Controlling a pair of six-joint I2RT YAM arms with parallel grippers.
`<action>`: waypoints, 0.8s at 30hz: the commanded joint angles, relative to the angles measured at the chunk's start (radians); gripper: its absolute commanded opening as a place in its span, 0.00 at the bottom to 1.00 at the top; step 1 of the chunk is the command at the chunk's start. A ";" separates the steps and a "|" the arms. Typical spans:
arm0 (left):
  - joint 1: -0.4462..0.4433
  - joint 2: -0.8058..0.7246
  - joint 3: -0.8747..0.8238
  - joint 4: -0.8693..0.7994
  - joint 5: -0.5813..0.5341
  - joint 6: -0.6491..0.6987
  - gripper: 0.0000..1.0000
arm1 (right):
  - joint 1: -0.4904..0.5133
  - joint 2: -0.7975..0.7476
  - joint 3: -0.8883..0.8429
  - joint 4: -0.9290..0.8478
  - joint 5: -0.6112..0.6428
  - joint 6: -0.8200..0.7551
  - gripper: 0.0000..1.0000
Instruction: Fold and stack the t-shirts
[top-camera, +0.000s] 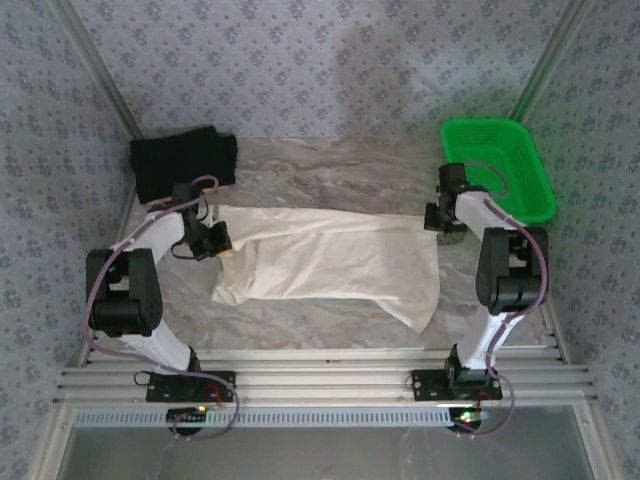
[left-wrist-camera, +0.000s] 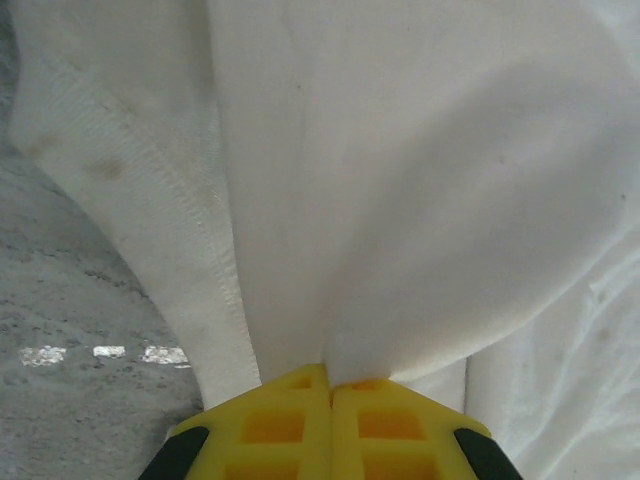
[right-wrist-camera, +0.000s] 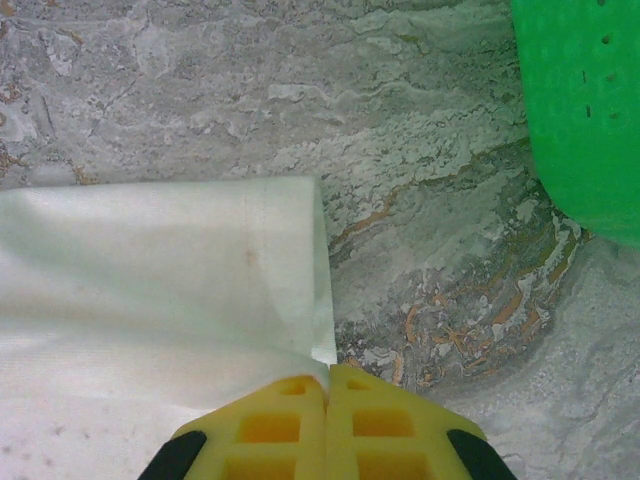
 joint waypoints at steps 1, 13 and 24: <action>-0.008 0.002 0.037 -0.034 0.039 -0.015 0.00 | 0.003 0.007 -0.005 0.000 0.025 -0.009 0.00; -0.011 -0.016 -0.001 -0.047 0.052 -0.030 0.00 | 0.002 0.024 -0.003 0.004 0.028 -0.009 0.00; -0.002 0.029 -0.034 -0.037 -0.010 -0.007 0.00 | 0.002 0.046 -0.007 0.005 0.029 -0.012 0.00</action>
